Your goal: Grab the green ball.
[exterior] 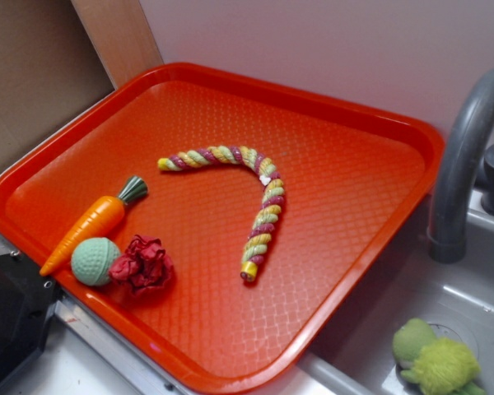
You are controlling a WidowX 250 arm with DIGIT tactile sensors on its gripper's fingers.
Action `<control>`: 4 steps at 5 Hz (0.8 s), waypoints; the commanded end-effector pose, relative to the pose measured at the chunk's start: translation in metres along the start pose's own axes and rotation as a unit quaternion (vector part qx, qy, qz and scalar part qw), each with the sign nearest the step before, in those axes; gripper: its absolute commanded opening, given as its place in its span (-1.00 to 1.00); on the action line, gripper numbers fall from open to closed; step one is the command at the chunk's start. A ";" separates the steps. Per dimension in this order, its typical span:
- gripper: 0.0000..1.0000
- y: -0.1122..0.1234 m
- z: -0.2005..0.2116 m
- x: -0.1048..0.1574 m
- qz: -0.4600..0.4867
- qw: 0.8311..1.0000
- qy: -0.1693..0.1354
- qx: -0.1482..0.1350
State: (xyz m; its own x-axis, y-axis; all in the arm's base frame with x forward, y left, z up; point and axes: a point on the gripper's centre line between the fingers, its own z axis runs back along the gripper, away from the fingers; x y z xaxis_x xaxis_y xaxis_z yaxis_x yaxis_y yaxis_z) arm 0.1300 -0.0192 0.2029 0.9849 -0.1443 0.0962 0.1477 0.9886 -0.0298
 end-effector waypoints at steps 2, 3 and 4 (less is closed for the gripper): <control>1.00 -0.025 -0.082 -0.004 -0.217 0.976 0.019 -0.016; 1.00 -0.024 -0.107 -0.015 -0.249 0.968 0.027 -0.010; 1.00 -0.019 -0.122 -0.026 -0.262 0.964 0.037 -0.009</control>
State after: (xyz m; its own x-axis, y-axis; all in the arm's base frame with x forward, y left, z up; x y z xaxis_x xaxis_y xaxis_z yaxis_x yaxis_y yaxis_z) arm 0.1118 -0.0397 0.0787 0.7798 -0.6253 0.0299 0.6260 0.7796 -0.0210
